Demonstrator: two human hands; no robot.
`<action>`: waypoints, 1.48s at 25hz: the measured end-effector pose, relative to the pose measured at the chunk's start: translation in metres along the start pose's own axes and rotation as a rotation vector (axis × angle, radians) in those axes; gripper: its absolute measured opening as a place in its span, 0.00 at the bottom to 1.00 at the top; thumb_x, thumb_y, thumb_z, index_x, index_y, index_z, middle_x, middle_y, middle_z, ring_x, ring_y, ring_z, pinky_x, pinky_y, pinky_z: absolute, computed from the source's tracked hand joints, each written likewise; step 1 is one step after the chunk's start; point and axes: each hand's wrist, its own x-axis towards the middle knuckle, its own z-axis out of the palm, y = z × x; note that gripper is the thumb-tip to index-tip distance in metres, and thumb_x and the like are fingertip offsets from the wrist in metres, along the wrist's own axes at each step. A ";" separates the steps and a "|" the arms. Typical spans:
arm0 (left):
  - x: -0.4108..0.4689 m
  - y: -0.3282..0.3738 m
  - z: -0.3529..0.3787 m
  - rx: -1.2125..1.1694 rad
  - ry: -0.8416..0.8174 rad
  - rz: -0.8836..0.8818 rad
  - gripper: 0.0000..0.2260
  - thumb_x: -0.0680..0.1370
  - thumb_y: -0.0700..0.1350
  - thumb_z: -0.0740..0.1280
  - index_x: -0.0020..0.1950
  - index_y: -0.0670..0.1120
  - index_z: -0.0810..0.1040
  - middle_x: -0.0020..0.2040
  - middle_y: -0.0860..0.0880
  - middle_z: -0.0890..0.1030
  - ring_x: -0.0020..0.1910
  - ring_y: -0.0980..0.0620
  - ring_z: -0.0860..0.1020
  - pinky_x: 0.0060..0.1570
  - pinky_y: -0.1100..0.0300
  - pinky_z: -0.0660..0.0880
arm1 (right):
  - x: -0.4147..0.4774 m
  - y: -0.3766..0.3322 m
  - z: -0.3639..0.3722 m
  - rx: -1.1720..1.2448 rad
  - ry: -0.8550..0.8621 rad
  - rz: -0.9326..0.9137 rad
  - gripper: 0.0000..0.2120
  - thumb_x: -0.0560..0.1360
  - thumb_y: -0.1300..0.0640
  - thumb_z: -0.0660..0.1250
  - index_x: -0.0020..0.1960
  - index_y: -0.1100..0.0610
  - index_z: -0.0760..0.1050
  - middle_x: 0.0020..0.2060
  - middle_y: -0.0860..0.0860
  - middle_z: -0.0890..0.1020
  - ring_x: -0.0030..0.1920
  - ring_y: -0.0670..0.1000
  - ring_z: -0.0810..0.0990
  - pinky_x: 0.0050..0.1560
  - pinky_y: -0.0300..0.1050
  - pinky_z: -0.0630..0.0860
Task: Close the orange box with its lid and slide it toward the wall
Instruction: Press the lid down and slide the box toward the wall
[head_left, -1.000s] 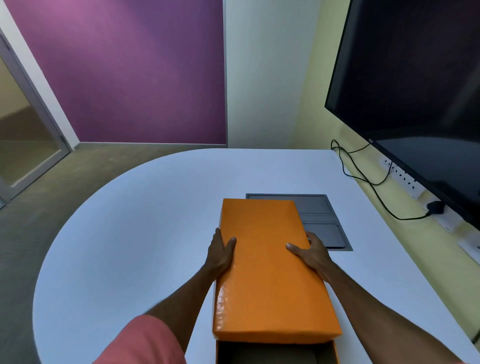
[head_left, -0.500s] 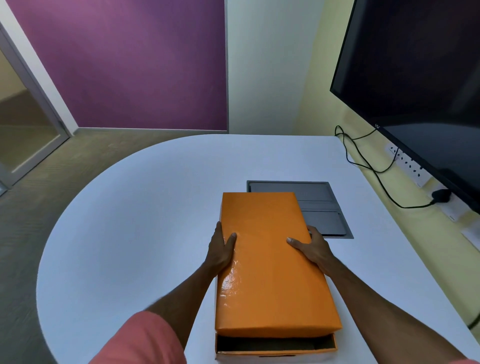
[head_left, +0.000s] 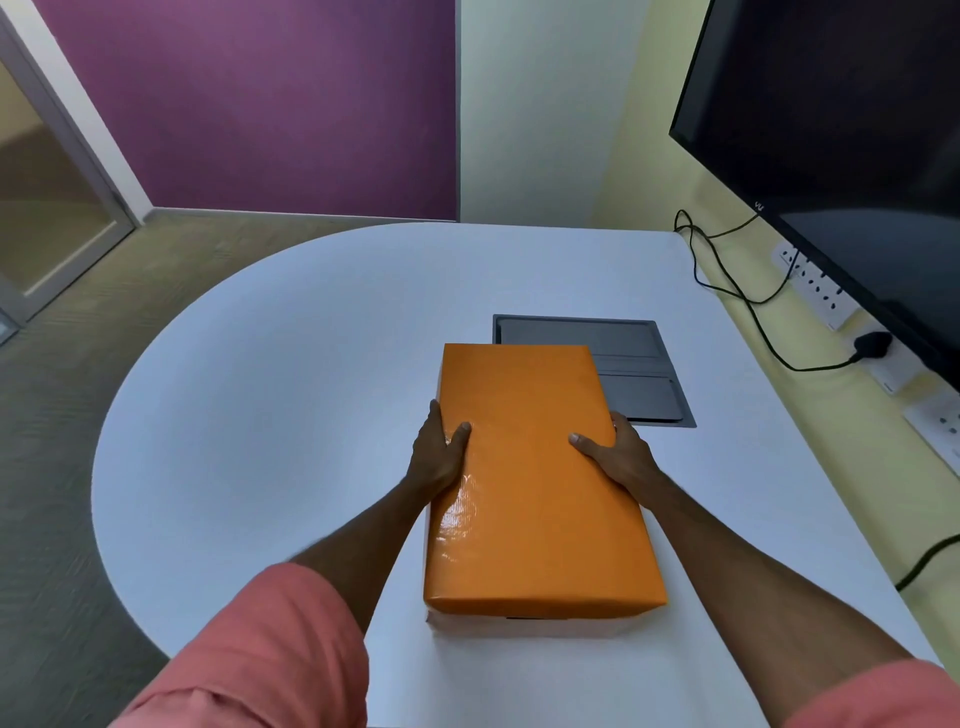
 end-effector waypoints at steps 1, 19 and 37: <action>-0.004 0.002 0.000 0.016 0.010 -0.007 0.36 0.78 0.63 0.57 0.79 0.49 0.47 0.78 0.44 0.62 0.73 0.39 0.66 0.70 0.39 0.66 | -0.002 0.001 0.001 -0.017 0.003 -0.007 0.38 0.72 0.44 0.69 0.75 0.55 0.57 0.69 0.58 0.71 0.66 0.61 0.73 0.64 0.55 0.71; -0.069 -0.015 0.017 0.170 0.121 -0.144 0.33 0.78 0.64 0.56 0.76 0.47 0.55 0.70 0.41 0.72 0.65 0.37 0.75 0.62 0.42 0.72 | -0.065 0.028 0.018 -0.322 0.095 0.055 0.47 0.69 0.29 0.60 0.77 0.50 0.45 0.74 0.56 0.63 0.71 0.63 0.67 0.67 0.64 0.66; -0.091 -0.031 0.029 0.316 0.184 -0.087 0.32 0.79 0.62 0.53 0.75 0.43 0.56 0.72 0.40 0.68 0.68 0.38 0.71 0.66 0.41 0.66 | -0.087 0.052 0.042 -0.458 0.172 0.035 0.44 0.71 0.29 0.55 0.77 0.47 0.39 0.74 0.57 0.64 0.68 0.65 0.71 0.64 0.64 0.69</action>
